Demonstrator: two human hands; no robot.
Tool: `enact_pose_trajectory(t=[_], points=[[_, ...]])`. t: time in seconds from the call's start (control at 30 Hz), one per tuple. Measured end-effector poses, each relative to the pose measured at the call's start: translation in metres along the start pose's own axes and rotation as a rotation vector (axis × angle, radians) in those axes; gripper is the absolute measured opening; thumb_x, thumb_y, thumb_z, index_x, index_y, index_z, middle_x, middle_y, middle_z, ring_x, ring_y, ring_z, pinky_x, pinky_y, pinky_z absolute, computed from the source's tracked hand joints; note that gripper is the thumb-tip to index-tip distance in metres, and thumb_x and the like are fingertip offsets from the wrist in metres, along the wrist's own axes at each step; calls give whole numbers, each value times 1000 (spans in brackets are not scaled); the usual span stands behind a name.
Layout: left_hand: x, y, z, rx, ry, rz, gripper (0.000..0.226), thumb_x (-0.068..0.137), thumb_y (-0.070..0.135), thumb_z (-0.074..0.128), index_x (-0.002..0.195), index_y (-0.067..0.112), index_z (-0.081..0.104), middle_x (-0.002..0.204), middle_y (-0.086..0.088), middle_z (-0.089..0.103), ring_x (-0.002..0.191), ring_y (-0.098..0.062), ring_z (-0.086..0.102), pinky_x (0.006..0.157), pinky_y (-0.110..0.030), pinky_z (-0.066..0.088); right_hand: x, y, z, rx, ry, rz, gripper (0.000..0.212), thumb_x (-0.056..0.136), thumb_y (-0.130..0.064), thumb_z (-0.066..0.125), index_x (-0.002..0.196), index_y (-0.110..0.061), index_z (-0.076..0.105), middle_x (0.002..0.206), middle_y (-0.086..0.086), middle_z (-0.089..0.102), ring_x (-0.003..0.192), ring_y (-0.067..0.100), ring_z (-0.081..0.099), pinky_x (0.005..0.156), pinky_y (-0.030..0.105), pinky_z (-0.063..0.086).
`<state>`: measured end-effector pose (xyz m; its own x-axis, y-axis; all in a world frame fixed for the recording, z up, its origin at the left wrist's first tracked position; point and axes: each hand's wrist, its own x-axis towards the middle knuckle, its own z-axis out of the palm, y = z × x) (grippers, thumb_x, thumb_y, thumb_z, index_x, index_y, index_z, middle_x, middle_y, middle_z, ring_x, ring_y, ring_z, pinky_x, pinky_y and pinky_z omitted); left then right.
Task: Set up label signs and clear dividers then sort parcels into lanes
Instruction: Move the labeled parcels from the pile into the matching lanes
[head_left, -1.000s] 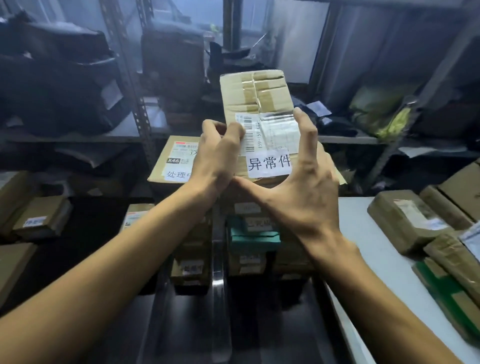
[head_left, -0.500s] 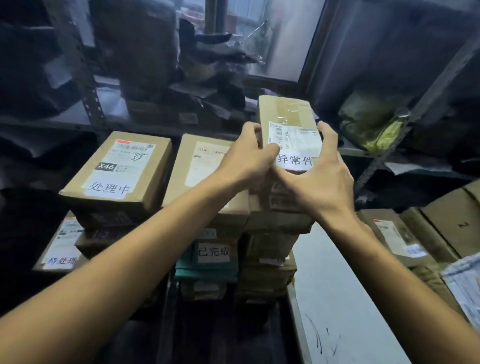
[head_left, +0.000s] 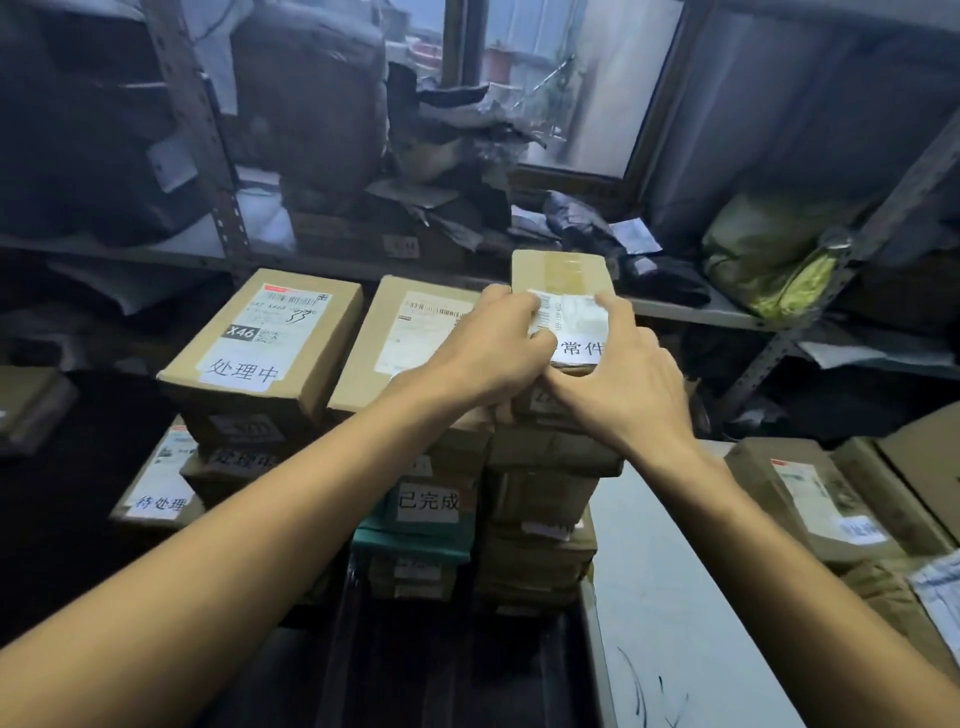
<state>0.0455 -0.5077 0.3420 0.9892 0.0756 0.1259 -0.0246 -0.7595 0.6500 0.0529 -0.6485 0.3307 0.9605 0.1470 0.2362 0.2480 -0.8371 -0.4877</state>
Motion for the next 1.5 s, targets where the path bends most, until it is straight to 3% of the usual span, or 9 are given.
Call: enact_pose_trajectory(t=[0.1, 0.27, 0.43, 0.7, 0.83, 0.93, 1.07, 1.27, 1.5], points=[[-7, -1, -4, -31, 66, 46, 42, 90, 17, 52, 131, 17, 54, 144, -6, 42, 127, -20, 46, 106, -31, 36, -7, -2, -4, 24, 52, -17, 90, 68, -70, 54, 145, -30, 33, 138, 8, 48, 122, 33, 45, 93, 40, 41], [-21, 4, -7, -111, 76, 19, 35, 93, 22, 49, 127, 21, 59, 135, -2, 51, 113, -16, 53, 98, -33, 41, -14, 4, -12, 131, 190, -235, 52, 84, -44, 67, 127, -17, 56, 128, 2, 56, 126, 22, 41, 97, 21, 29], [-42, 5, -5, -95, 94, 85, 30, 96, 23, 49, 124, 22, 60, 130, -1, 56, 122, -14, 50, 99, -30, 40, -25, 0, -20, 275, 114, -342, 28, 88, -27, 66, 115, -19, 64, 115, -12, 59, 117, 7, 47, 89, 5, 25], [-86, 3, -20, -130, 168, 111, 30, 96, 17, 52, 124, 24, 60, 128, 7, 57, 116, -9, 54, 96, -25, 44, -54, -18, -27, 471, 18, -475, 24, 89, -17, 64, 112, -22, 67, 114, -9, 68, 113, 8, 57, 99, 26, 44], [-122, -5, -37, -160, 244, 111, 30, 96, 13, 51, 117, 32, 61, 118, 19, 61, 106, 4, 57, 81, -6, 45, -68, -36, -18, 541, -62, -561, 27, 89, -19, 63, 116, -25, 64, 115, -11, 67, 113, 5, 57, 100, 30, 45], [-150, -15, -52, -180, 299, 55, 31, 96, 12, 53, 111, 38, 61, 107, 24, 63, 102, 4, 60, 80, -12, 49, -79, -54, -7, 557, -136, -582, 28, 91, -22, 61, 119, -25, 61, 120, -9, 66, 115, 6, 57, 101, 34, 46], [-181, -35, -74, -171, 341, -9, 27, 96, 11, 54, 115, 28, 65, 108, 10, 68, 102, -5, 65, 85, -26, 55, -96, -81, 8, 590, -208, -606, 30, 92, -22, 61, 122, -23, 61, 123, -7, 66, 117, 9, 57, 101, 37, 47], [-219, -65, -110, -105, 345, -44, 28, 94, 7, 55, 108, 29, 65, 107, 14, 65, 97, 4, 61, 77, -6, 46, -118, -129, 22, 639, -322, -593, 27, 92, -20, 62, 118, -22, 64, 114, -7, 70, 104, 6, 65, 93, 34, 55], [-269, -110, -159, -64, 340, -64, 27, 94, 12, 55, 112, 29, 65, 107, 15, 64, 99, -1, 62, 85, -23, 51, -152, -197, 37, 612, -389, -618, 20, 92, -20, 63, 112, -22, 65, 103, -10, 71, 95, 6, 68, 89, 35, 56]])
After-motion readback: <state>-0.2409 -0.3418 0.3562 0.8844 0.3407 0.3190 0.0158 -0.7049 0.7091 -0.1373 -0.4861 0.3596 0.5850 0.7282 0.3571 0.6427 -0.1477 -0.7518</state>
